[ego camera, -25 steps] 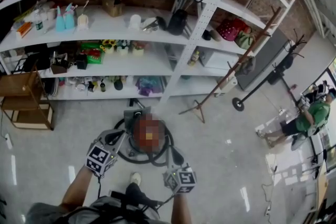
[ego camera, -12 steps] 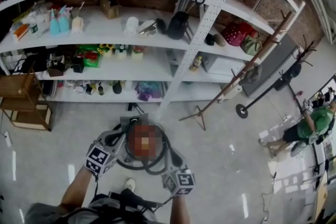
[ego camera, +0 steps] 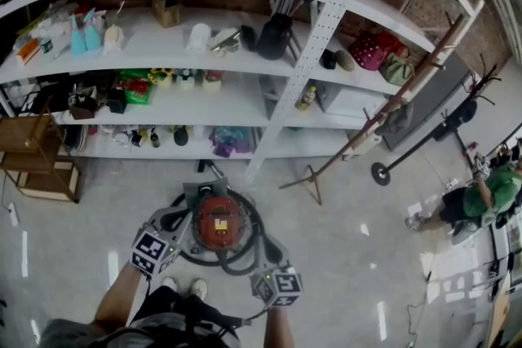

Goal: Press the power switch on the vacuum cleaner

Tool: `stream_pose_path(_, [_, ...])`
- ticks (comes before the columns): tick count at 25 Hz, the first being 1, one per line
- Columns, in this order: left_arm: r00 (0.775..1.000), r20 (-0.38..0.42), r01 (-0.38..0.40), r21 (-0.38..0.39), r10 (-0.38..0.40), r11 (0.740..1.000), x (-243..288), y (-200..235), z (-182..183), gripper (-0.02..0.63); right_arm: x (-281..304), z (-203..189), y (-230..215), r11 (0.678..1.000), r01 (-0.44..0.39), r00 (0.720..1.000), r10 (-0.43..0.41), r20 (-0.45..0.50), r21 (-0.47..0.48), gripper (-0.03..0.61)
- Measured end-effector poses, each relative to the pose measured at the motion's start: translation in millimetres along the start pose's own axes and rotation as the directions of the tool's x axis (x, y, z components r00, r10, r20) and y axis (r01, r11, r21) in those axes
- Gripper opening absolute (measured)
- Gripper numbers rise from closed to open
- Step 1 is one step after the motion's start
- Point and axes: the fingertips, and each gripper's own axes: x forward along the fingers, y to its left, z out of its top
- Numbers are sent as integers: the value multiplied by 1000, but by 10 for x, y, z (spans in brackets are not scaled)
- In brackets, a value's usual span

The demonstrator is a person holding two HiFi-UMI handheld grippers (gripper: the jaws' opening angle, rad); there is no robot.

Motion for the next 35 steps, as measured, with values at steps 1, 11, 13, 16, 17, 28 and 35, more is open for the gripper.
stream_pose_path(1, [1000, -1, 1, 3, -1, 1000, 38, 3, 17, 9, 18, -3, -30, 1000, 0, 1000, 0, 0, 2, 12])
stream_pose_path(11, [999, -24, 48, 25, -47, 999, 291, 37, 1, 9, 223, -49, -176, 1000, 21, 1000, -21, -21, 15, 12])
stream_pose_path(13, [998, -33, 51, 20, -50, 999, 308, 97, -45, 9, 289, -103, -182, 1000, 24, 999, -23, -29, 18, 12])
stream_pose_path(16, [998, -46, 38, 13, -37, 999, 356, 246, -113, 9, 415, -154, -174, 1000, 24, 999, -23, -43, 21, 12])
stream_pose_path(17, [998, -50, 33, 11, -32, 999, 377, 290, -134, 9, 455, -165, -174, 1000, 21, 999, -20, -48, 21, 12])
stream_pose_path(28, [994, -108, 17, -25, -20, 1000, 589, 567, -550, 9, 846, -540, -237, 1000, -10, 993, 13, -121, 24, 12])
stream_pose_path(35, [988, -149, 34, -23, -37, 999, 732, 595, -878, 9, 1033, -905, -270, 998, -22, 986, 31, -165, 58, 12])
